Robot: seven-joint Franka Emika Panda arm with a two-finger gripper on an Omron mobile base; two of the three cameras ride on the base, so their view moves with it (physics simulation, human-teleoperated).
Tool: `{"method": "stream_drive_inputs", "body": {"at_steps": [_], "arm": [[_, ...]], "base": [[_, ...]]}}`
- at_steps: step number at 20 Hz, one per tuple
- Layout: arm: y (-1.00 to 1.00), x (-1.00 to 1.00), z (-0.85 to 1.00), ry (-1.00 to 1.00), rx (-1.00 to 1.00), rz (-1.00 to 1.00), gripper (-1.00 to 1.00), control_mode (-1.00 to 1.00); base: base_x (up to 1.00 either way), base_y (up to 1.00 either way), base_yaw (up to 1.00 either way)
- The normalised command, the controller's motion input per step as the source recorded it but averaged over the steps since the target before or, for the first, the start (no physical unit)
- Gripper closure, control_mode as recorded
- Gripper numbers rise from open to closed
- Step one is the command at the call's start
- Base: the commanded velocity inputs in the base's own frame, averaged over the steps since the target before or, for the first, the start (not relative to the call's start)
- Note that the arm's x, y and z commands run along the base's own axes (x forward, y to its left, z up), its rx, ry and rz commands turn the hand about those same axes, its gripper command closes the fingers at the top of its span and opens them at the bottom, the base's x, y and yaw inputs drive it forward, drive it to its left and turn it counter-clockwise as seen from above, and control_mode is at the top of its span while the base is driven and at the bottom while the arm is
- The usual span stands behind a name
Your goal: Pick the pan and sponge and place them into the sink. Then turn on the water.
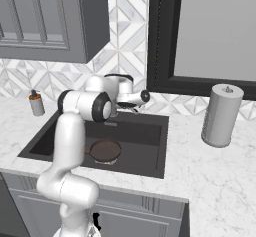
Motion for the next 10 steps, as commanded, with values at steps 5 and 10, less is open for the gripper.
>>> {"method": "stream_drive_inputs", "body": {"at_steps": [5,10], "arm": [[-0.01,0.13,-0.09,0.00,0.03,0.00,-1.00,-1.00],[0.00,0.03,-0.02,0.00,0.00,0.00,1.00,-1.00]], "base": [[0.00,0.00,0.00],[0.00,0.00,0.00]]}}
